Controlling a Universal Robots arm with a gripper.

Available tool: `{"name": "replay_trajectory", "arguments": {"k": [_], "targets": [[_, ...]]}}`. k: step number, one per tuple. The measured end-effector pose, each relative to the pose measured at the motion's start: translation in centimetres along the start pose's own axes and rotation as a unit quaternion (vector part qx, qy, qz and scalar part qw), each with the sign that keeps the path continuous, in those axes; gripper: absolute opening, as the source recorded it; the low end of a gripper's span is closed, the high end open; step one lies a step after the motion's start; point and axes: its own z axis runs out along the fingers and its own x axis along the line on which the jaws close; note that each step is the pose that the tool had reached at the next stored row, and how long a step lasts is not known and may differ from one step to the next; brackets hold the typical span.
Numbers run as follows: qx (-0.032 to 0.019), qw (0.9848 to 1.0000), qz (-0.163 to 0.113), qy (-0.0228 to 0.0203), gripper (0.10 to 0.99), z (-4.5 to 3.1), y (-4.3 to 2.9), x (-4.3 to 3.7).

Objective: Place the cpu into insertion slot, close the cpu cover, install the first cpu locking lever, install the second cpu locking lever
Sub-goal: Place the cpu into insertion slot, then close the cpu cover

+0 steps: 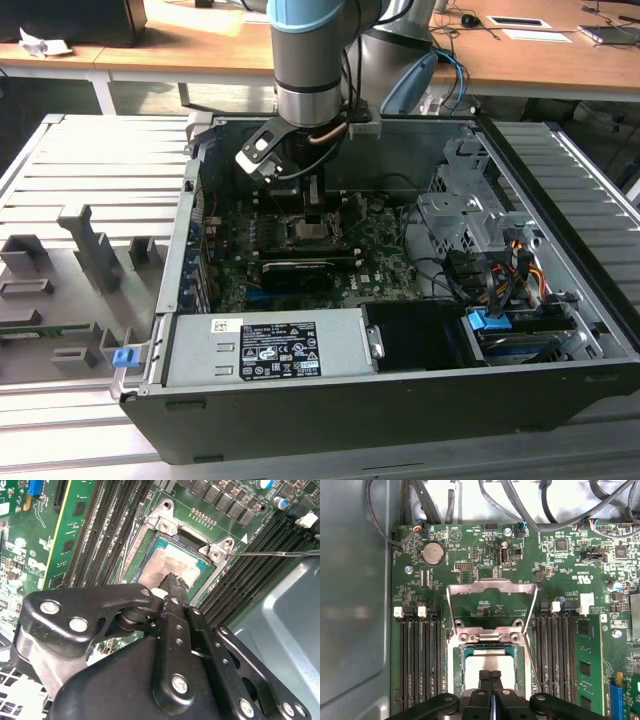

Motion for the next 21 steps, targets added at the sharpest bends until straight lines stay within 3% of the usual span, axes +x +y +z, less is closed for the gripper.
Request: {"name": "replay_trajectory", "arguments": {"k": [8,15,16,18,20,21], "targets": [[0.0004,1.0,0.0,-0.0001,0.106,-0.75,0.06,-0.01],[0.0049,1.0,0.0,0.0021,0.106,-0.89,0.46,-0.06],[0.0048,1.0,0.0,0.0023,0.106,-1.26,0.49,-0.05],[0.0048,1.0,0.0,0.0023,0.106,-2.96,0.64,-0.06],[0.0091,1.0,0.0,0.0026,0.106,-3.05,1.71,-0.03],[0.0159,0.9999,0.0,0.0027,0.106,-2.99,2.36,-0.02]]}}
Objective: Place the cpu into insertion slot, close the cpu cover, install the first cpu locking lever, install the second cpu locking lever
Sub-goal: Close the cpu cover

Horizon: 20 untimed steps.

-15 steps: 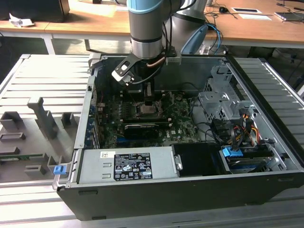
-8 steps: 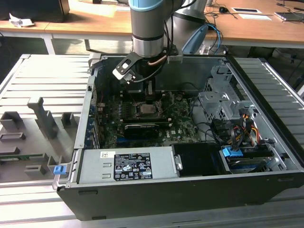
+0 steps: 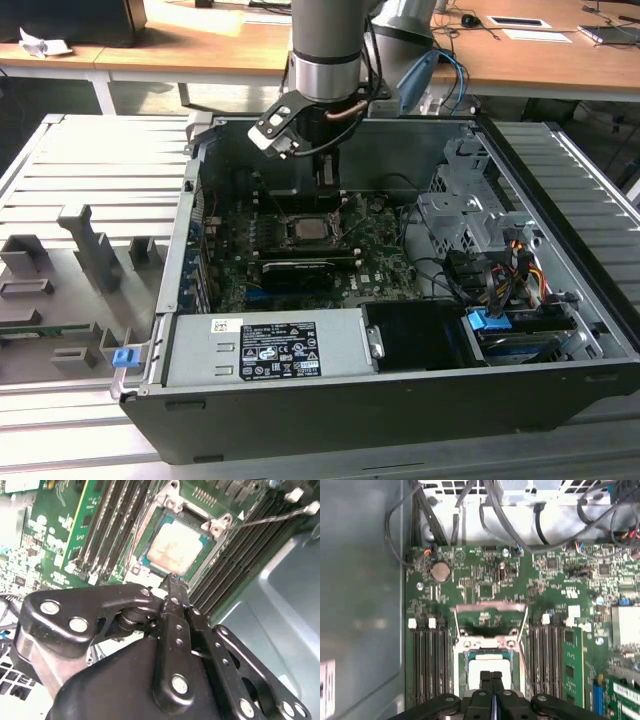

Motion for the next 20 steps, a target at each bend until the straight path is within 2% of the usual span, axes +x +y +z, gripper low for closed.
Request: {"name": "replay_trajectory", "arguments": {"k": [2,7,9,12,16,20], "targets": [[0.0046,1.0,0.0,0.0,0.106,-0.02,0.29,0.0],[0.0056,1.0,0.0,0.0,0.106,-1.77,0.45,0.01],[0.0055,1.0,0.0,0.0001,0.106,-1.76,0.59,0.01],[0.0055,1.0,-0.004,0.0006,0.106,-1.71,1.7,0.03],[0.0057,0.9998,-0.018,0.0015,0.106,-1.66,2.25,0.05],[0.0096,0.9997,-0.022,0.0018,0.106,-1.4,3.42,0.07]]}}
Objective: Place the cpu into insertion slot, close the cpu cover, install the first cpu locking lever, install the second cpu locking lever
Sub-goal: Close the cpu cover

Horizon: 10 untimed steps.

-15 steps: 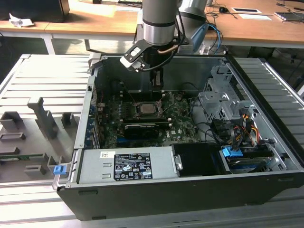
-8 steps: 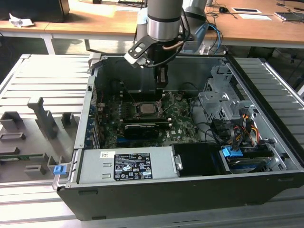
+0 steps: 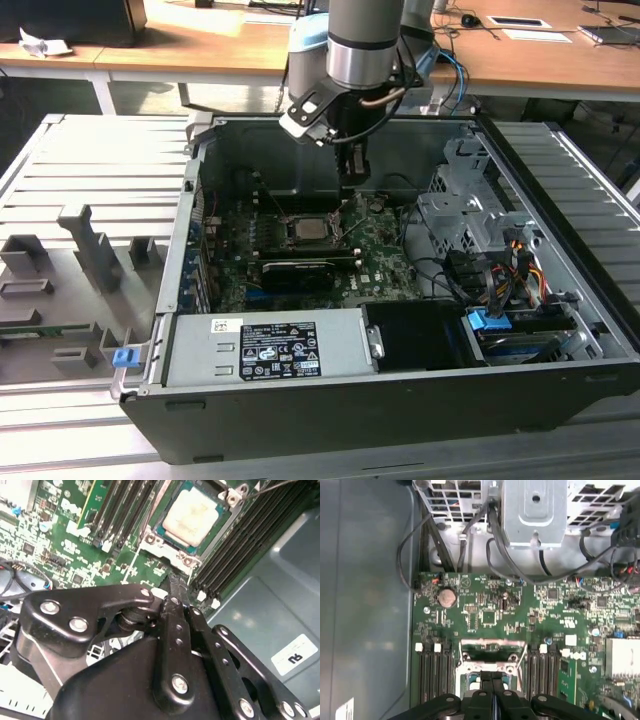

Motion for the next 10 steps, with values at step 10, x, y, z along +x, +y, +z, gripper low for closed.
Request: {"name": "replay_trajectory", "arguments": {"k": [10], "targets": [[0.0001,0.9998,0.018,-0.0007,0.106,0.31,1.49,-0.03]]}}
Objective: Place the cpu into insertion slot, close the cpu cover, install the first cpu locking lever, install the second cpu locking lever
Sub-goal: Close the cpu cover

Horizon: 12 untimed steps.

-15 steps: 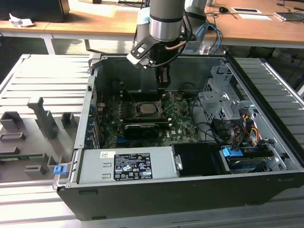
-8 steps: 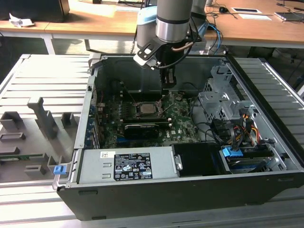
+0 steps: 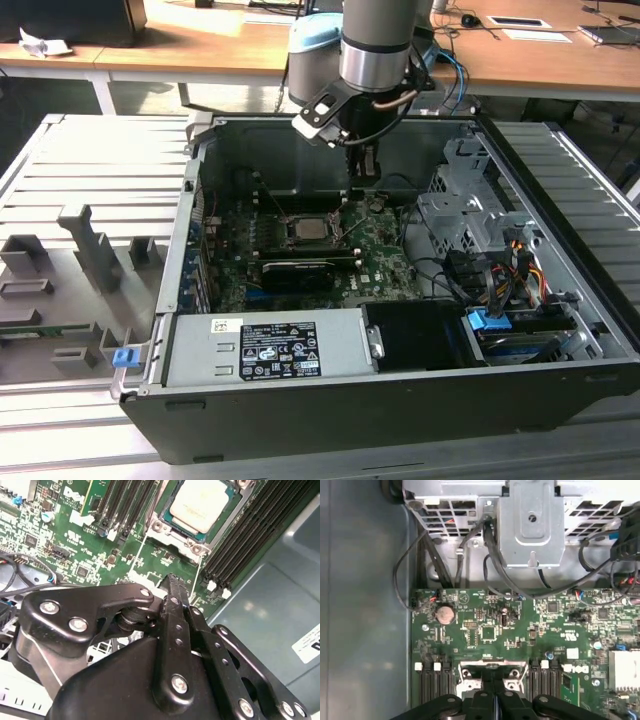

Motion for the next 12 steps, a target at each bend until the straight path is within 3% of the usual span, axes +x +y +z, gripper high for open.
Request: {"name": "replay_trajectory", "arguments": {"k": [12], "targets": [[0.0,1.0,0.0,0.0,0.106,0.18,1.61,0.02]]}}
